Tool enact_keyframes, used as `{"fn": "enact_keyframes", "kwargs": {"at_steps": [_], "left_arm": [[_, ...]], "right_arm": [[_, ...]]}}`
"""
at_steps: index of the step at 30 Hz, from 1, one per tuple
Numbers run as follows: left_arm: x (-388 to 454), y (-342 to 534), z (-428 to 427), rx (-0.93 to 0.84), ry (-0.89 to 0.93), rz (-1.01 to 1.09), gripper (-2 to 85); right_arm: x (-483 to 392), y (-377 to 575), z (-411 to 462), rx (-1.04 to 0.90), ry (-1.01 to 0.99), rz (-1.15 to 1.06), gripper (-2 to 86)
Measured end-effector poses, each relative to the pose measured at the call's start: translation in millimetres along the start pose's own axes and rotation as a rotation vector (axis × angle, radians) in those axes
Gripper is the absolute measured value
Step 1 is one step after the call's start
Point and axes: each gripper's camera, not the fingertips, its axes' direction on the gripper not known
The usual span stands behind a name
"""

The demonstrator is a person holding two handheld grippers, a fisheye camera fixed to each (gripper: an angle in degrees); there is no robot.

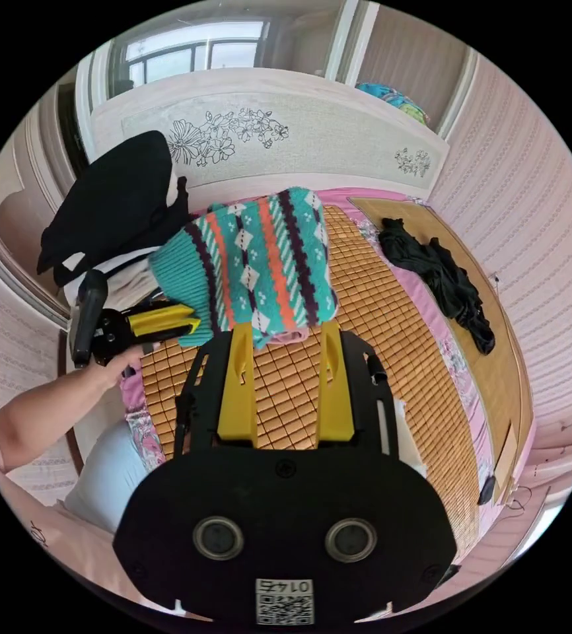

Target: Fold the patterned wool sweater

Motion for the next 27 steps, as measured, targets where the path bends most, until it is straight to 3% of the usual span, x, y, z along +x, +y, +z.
{"fn": "enact_keyframes", "kwargs": {"at_steps": [4,13,20,27], "left_arm": [[43.0,52.7,-70.9,0.155,0.044,0.018,5.5],[215.6,166.5,-161.7,0.250,0.283,0.418,6.8],[362.3,172.8,-172.6,0.242,0.475,0.680,7.7],[519.0,138.9,-152.0,0.183,0.549,0.888,7.7]], "right_arm": [[15.8,66.3,-46.4,-0.065,0.072,0.119,15.3],[35.9,235.9,-141.8,-0.050,0.162,0.399,14.2],[74.7,417.2,-157.9,-0.181,0.208,0.685,12.0],[139.1,583.2,-179.5,-0.217,0.196,0.992,13.8]]}}
